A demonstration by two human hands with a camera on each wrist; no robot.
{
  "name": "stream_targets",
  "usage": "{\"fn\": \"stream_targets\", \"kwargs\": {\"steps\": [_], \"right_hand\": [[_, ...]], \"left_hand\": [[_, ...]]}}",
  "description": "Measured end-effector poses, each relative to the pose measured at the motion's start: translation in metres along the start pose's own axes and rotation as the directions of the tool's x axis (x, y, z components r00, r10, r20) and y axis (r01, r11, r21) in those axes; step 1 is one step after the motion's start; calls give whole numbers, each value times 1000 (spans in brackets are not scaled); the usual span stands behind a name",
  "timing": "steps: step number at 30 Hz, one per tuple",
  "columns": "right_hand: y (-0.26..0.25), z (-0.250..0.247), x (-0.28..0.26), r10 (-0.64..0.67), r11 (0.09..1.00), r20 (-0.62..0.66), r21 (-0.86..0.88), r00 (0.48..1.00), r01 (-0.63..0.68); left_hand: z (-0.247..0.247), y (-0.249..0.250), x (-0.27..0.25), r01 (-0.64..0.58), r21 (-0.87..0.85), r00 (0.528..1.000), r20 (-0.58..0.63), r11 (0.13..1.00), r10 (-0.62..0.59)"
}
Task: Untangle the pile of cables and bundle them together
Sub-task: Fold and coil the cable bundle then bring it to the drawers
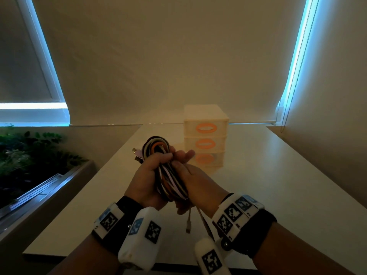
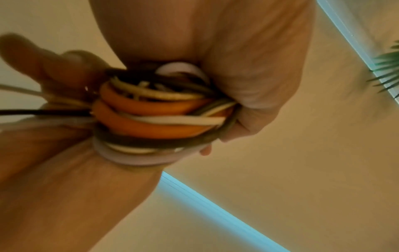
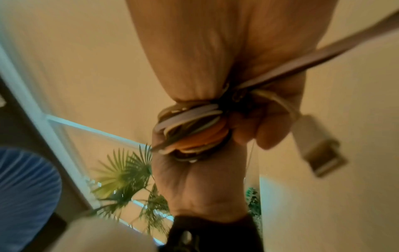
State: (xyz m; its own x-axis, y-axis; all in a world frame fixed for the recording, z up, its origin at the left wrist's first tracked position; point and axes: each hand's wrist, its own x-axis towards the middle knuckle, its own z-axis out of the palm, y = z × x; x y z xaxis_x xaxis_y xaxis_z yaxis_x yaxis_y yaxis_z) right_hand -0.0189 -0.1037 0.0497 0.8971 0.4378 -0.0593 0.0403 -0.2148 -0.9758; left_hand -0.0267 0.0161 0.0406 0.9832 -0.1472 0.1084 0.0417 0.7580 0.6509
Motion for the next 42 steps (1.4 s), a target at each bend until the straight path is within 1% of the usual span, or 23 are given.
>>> {"fn": "stream_targets", "kwargs": {"steps": [2,3,5,7,11,15,18,20,21,23,24,27,29,31,32,33,34,35,37,39,40,42], "right_hand": [[4,-2,0,-7,996,59,94,998,2],[7,-3,0,-2,989,103,144,995,-13],[8,-7,-1,13,968,148,245,989,-49],[8,-9,-4,5,962,180,266,984,-54],[9,-14,-6,4,964,169,261,986,-49],[10,-20,-7,32,934,179,345,983,-93],[14,-25,-11,75,959,142,260,987,-110],[22,-30,-14,48,972,89,224,995,-67],[27,-32,-16,6,975,73,220,997,-22],[30,-34,-21,-91,977,111,201,990,68],[30,-34,-22,-114,979,145,185,983,86],[30,-36,-20,-96,990,207,119,974,72],[31,-39,-16,-103,995,217,33,971,98],[31,-43,-15,-152,976,242,-114,958,184],[31,-46,-14,-202,932,266,-244,943,268],[31,-49,-13,-264,840,299,-395,917,371],[31,-51,-11,-312,713,345,-531,885,458],[32,-54,-9,-329,590,390,-626,860,510],[31,-61,-7,-305,421,441,-732,844,535],[31,-69,-4,-291,272,485,-784,825,557],[31,-73,-3,-296,219,494,-798,818,562],[29,-80,-2,-317,182,474,-820,821,543]], "left_hand": [[-3,0,2,-16,-49,1000,2,999,16],[-5,2,3,-33,-67,999,-13,997,32],[-7,4,7,-66,-99,998,-24,993,64],[-10,7,10,-80,-127,997,-9,989,79],[-12,11,15,-87,-99,996,7,991,89],[-5,8,17,-131,-56,990,-49,990,129],[-9,13,21,-183,-22,978,-110,983,179],[-15,22,25,-196,-52,974,-129,979,188],[-18,26,27,-196,-73,973,-137,978,184],[-22,29,29,-190,-92,973,-154,977,174],[-22,29,30,-186,-93,973,-152,978,171],[-23,27,32,-181,-86,975,-142,980,168],[-25,27,35,-185,-82,973,-154,979,170],[-26,28,36,-185,-86,972,-163,979,169],[-26,28,36,-184,-87,972,-166,979,168],[-26,28,36,-179,-88,972,-171,980,163],[-26,28,37,-174,-87,972,-177,981,157],[-25,28,37,-169,-87,972,-181,982,151],[-25,27,38,-155,-82,974,-179,985,138],[-26,25,39,-134,-67,979,-164,989,121],[-27,23,39,-125,-57,981,-156,991,115],[-26,21,40,-116,-39,983,-151,993,109]]}}
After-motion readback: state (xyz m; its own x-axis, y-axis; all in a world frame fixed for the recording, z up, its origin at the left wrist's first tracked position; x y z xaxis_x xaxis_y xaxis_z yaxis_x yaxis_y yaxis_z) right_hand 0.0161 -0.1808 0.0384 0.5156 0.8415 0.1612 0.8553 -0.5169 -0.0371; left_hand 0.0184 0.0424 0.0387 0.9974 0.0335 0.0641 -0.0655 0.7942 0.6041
